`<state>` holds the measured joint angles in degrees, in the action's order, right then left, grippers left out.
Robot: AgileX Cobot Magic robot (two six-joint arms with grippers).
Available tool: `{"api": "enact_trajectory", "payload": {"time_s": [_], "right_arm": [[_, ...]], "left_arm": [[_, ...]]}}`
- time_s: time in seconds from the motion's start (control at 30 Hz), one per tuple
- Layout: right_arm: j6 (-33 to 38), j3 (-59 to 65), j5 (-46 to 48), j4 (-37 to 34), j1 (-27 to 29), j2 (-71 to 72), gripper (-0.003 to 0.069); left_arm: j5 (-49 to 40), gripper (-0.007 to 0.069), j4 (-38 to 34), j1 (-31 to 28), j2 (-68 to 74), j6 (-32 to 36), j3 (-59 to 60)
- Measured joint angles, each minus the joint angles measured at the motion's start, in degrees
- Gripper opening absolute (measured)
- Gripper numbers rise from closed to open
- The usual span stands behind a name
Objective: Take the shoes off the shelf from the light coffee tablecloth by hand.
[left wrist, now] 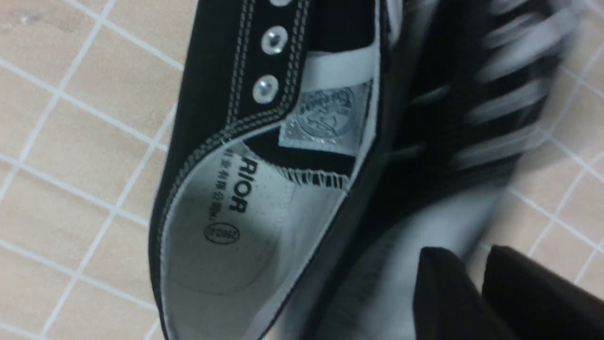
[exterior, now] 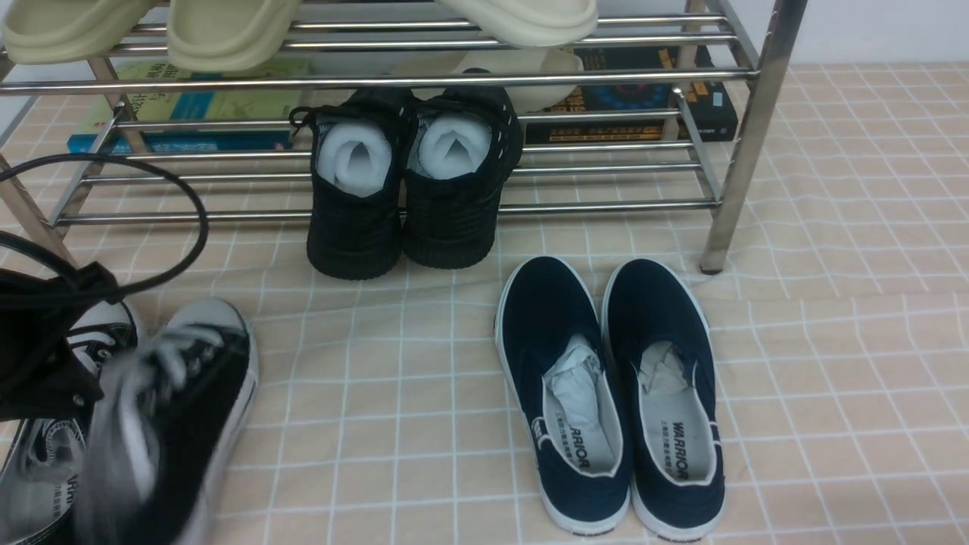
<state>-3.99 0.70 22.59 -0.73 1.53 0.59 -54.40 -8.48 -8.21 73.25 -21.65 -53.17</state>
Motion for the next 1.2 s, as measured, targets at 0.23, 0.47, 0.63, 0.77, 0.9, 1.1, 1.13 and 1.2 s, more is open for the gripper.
{"api": "enact_trajectory", "payload": {"time_s": [0.23, 0.47, 0.63, 0.77, 0.9, 1.1, 1.13, 1.2], "right_arm": [[0.0, 0.0, 0.0, 0.0, 0.0, 0.0, 0.024], [0.0, 0.0, 0.0, 0.0, 0.0, 0.0, 0.024], [0.0, 0.0, 0.0, 0.0, 0.0, 0.0, 0.024], [0.0, 0.0, 0.0, 0.0, 0.0, 0.0, 0.024], [0.0, 0.0, 0.0, 0.0, 0.0, 0.0, 0.024], [0.0, 0.0, 0.0, 0.0, 0.0, 0.0, 0.024], [0.0, 0.0, 0.0, 0.0, 0.0, 0.0, 0.024], [0.0, 0.0, 0.0, 0.0, 0.0, 0.0, 0.024]], "left_arm": [[-3.2, 0.0306, -0.2, 0.0, -0.8, 0.3, -0.7], [-12.0, 0.0244, 0.5, 0.0, -4.6, 8.0, -10.1], [-15.9, 0.0101, 0.6, 0.0, -11.0, 14.6, -14.5], [-16.7, 0.0014, 0.6, 0.0, -18.8, 21.1, -13.0], [-12.4, 0.0001, -1.5, 0.0, -32.9, 29.2, -5.8], [2.5, 0.0001, -2.8, 0.0, -57.3, 29.0, 8.3], [4.9, 0.0001, -2.6, 0.0, -60.3, 29.0, 10.3], [10.7, 0.0001, -2.6, 0.0, -66.9, 28.7, 15.2]]}}
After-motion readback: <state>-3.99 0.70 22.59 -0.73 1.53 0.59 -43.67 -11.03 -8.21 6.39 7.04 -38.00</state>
